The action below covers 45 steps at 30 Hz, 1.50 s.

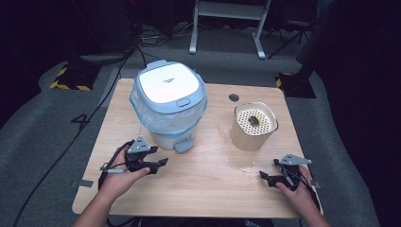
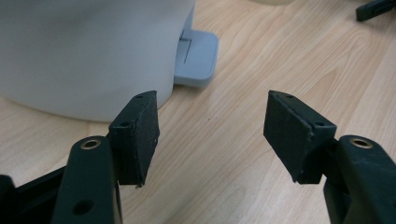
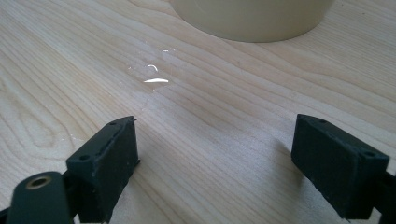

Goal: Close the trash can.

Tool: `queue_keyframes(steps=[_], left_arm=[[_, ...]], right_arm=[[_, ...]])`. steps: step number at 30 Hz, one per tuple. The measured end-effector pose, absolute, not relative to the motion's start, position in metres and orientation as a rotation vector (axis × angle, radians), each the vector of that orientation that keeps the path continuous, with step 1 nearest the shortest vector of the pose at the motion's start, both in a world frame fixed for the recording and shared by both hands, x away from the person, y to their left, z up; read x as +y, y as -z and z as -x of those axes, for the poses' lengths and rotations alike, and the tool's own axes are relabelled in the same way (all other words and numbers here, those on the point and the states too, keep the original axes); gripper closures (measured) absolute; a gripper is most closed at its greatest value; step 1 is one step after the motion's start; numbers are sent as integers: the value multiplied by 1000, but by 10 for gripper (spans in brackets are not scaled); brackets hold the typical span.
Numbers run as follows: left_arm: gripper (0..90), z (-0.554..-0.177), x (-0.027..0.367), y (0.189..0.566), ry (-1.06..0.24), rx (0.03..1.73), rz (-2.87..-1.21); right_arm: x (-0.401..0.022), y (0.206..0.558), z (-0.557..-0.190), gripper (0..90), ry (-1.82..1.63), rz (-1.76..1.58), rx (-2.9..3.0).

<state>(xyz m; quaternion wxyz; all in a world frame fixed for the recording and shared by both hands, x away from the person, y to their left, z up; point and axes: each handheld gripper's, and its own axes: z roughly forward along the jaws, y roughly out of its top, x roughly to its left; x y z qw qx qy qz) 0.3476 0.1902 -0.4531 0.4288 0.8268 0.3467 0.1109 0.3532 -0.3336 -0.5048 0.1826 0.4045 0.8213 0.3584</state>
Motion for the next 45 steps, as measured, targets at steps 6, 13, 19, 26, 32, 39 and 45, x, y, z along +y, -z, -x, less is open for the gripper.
queue_keyframes(steps=[6, 13, 19, 26, 32, 39, 45], left_arm=[[350, -347, 192, 468, -261, 893, -2089], [344, -345, 195, 482, -270, 914, -2117], [336, -342, 196, 492, -294, 920, -2151], [323, -339, 193, 498, -317, 920, -2204], [308, -338, 190, 501, -331, 915, -2222], [211, -337, 190, 504, -364, 959, -2207], [126, -340, 189, 505, -363, 989, -2206]], right_arm=[[-334, 505, -353, 148, -1011, -1141, 2317], [-334, 505, -353, 148, -1011, -1140, 2318], [-334, 505, -353, 148, -1011, -1140, 2318], [-334, 505, -353, 148, -1010, -1140, 2318], [-334, 505, -353, 148, -1012, -1141, 2318], [-334, 505, -353, 148, -1011, -1141, 2317], [-334, 505, -353, 148, -1010, -1140, 2319]])
